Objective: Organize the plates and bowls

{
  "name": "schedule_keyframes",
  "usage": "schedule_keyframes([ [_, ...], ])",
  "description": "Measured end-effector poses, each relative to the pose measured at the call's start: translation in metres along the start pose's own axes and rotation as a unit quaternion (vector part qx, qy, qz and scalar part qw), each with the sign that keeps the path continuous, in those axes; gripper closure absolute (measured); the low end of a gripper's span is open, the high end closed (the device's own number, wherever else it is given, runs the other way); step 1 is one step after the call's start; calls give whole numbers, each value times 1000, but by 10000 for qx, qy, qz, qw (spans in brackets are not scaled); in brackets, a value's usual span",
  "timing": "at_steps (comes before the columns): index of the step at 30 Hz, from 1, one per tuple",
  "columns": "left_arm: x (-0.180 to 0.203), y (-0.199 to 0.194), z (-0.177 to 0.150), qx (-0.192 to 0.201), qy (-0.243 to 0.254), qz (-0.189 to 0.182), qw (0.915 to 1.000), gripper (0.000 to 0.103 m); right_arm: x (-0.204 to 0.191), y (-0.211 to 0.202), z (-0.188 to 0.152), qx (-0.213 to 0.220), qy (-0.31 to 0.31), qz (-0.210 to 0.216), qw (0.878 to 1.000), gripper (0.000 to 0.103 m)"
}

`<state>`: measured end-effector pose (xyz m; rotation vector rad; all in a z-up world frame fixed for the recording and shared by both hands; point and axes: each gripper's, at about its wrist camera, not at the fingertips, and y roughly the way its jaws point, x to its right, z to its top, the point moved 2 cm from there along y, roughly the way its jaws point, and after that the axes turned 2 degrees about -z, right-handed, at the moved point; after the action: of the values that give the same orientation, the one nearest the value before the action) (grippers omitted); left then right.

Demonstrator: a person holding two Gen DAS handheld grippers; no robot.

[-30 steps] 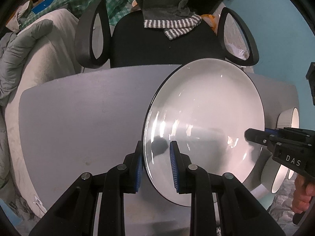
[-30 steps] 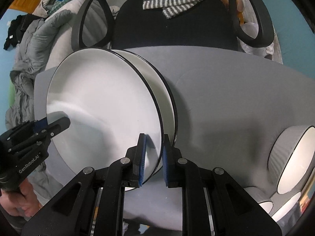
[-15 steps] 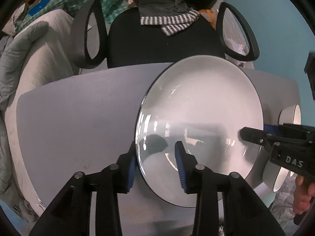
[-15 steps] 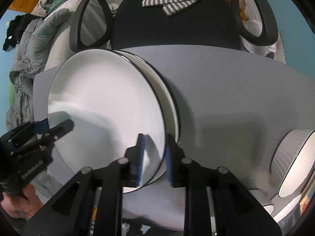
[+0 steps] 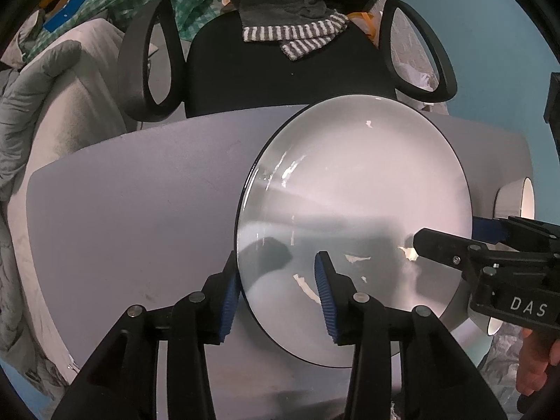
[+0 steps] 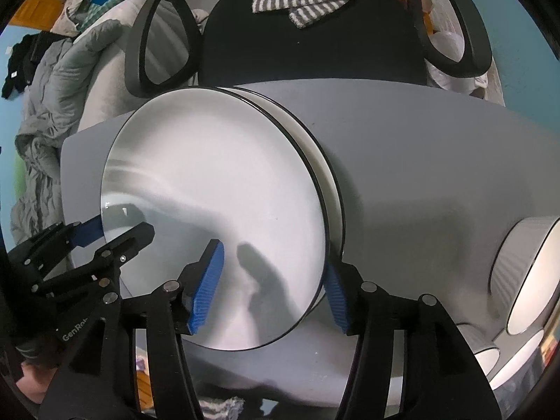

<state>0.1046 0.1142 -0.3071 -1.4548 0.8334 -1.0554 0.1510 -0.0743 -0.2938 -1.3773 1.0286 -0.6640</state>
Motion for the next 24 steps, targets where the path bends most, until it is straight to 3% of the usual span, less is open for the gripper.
schedule_keyframes([
  [19, 1, -9, -6, 29, 92, -193, 9998, 58, 0, -11, -7, 46, 184, -93, 9998, 45],
  [24, 4, -15, -10, 86, 187, -256, 9995, 58, 1, -16, -12, 138, 173, -196, 9996, 36],
])
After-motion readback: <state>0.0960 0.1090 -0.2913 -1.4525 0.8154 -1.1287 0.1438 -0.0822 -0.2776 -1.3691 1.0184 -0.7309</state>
